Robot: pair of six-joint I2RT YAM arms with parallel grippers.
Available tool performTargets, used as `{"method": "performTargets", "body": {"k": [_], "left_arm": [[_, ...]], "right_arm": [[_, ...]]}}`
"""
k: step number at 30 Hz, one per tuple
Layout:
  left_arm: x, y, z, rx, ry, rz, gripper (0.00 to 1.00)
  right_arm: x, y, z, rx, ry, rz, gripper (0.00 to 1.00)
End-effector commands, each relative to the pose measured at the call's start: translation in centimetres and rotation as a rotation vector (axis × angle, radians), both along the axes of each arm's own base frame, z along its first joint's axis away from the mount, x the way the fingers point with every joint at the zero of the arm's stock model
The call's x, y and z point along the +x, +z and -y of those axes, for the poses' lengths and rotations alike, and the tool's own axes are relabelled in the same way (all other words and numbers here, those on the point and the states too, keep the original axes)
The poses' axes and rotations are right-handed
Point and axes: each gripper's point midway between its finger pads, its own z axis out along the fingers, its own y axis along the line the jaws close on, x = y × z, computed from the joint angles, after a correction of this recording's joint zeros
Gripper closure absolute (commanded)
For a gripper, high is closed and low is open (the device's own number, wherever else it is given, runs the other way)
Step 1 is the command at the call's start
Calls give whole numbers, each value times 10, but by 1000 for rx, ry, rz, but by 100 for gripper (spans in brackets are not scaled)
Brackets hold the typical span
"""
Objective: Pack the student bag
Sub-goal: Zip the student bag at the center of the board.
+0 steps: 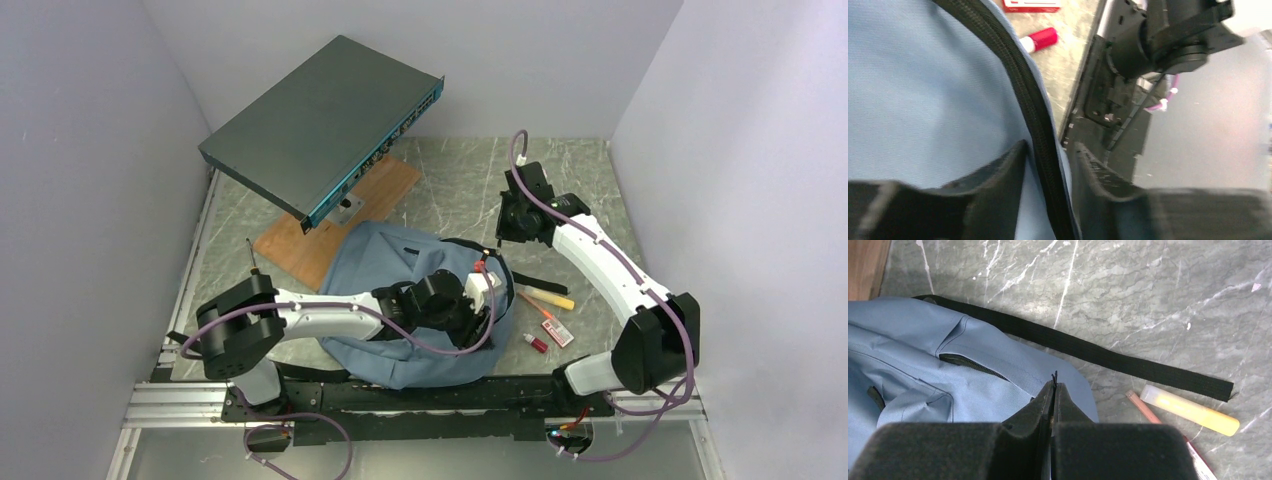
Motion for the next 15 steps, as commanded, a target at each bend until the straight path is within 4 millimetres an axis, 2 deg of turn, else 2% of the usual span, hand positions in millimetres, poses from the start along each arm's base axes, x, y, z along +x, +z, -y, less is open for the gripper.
{"method": "performTargets", "body": {"k": [1,3,7,11,13,15], "left_arm": [[-29,43,3,-78,-100,-47,45],[-20,53,5,-80,-63,-10,37],[8,77,8,-89,46,34,32],[40,112,4,-173,124,2,30],[53,123,0,-189,166,0,27],[68,127,-7,-178,230,-13,24]], "right_arm": [[39,44,-7,69,-16,217,100],[38,44,-10,77,-2,210,100],[34,48,-16,100,42,204,100],[27,50,-24,120,113,199,100],[23,45,-16,93,81,158,77],[19,35,2,52,22,106,57]]}}
